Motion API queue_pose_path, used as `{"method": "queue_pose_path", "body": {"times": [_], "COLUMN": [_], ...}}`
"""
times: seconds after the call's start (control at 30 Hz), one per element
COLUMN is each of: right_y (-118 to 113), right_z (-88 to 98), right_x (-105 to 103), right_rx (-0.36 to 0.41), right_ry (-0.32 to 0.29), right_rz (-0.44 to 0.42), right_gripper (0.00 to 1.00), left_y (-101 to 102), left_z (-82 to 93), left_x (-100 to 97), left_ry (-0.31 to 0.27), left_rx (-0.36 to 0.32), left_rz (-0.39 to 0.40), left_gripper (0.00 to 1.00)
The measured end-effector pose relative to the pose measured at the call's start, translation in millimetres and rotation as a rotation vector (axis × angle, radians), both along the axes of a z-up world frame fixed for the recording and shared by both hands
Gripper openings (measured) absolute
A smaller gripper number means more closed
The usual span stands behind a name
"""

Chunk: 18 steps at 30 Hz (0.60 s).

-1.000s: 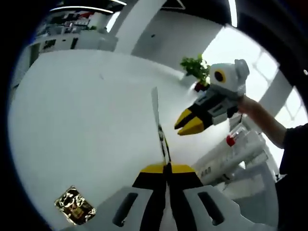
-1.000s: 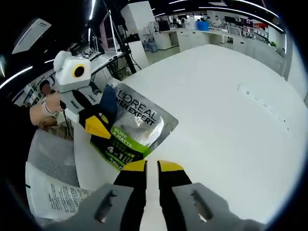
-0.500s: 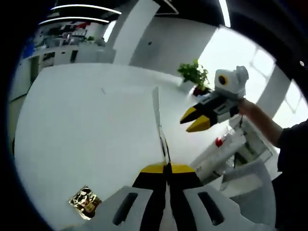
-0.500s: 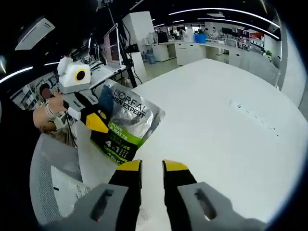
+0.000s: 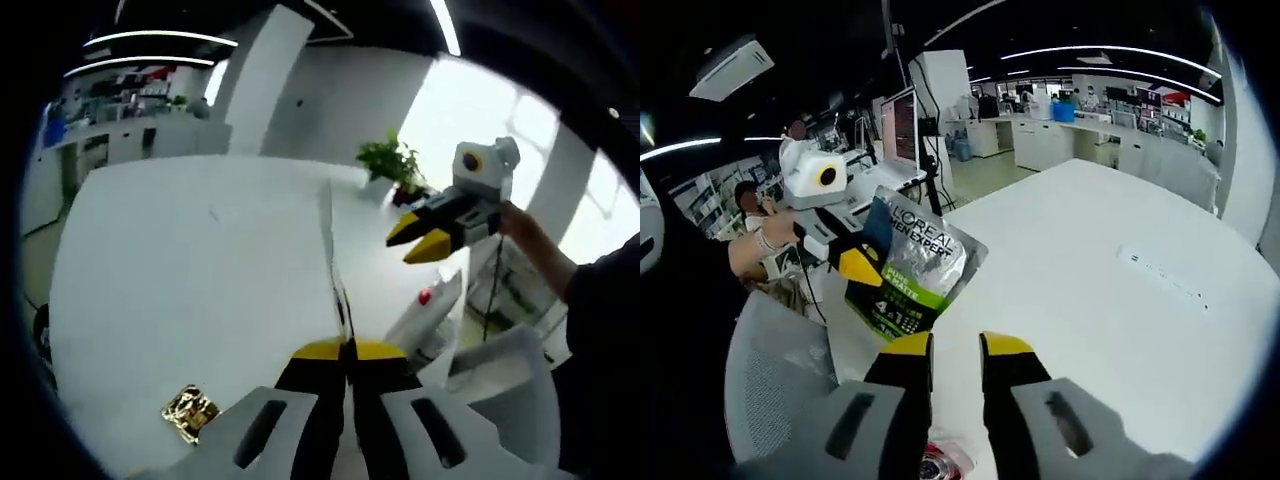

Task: Arrange the skincare products in the storage area until every visible bottle or jar stands upright without overlapping.

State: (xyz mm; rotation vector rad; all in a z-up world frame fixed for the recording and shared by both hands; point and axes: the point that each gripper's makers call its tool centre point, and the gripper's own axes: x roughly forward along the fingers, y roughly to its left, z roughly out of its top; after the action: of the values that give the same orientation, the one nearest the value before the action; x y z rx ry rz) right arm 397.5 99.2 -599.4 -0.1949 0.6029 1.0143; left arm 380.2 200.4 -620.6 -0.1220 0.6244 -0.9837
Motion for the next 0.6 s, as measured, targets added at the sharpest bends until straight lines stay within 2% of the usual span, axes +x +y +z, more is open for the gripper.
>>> {"method": "queue_pose_path", "body": {"times": [0.4,0.6], "right_y": [7.4,12.7], "right_z": [30.3,32.9], "right_x": [-40.9,-65.5], "right_rx": [0.042,0.054], "right_ry": [-0.072,-0.081], "right_rz": [0.027,0.046], "right_gripper": [0.18,0.18], "left_y": [0.6,-0.3], "left_z": [25.7,33.3], "left_x": [-22.9,-36.9], "left_ry": [-0.039,-0.051], "left_rx": [-0.036,-0.062], "left_rz": [-0.014,-0.025], "left_gripper": [0.0,0.0]}}
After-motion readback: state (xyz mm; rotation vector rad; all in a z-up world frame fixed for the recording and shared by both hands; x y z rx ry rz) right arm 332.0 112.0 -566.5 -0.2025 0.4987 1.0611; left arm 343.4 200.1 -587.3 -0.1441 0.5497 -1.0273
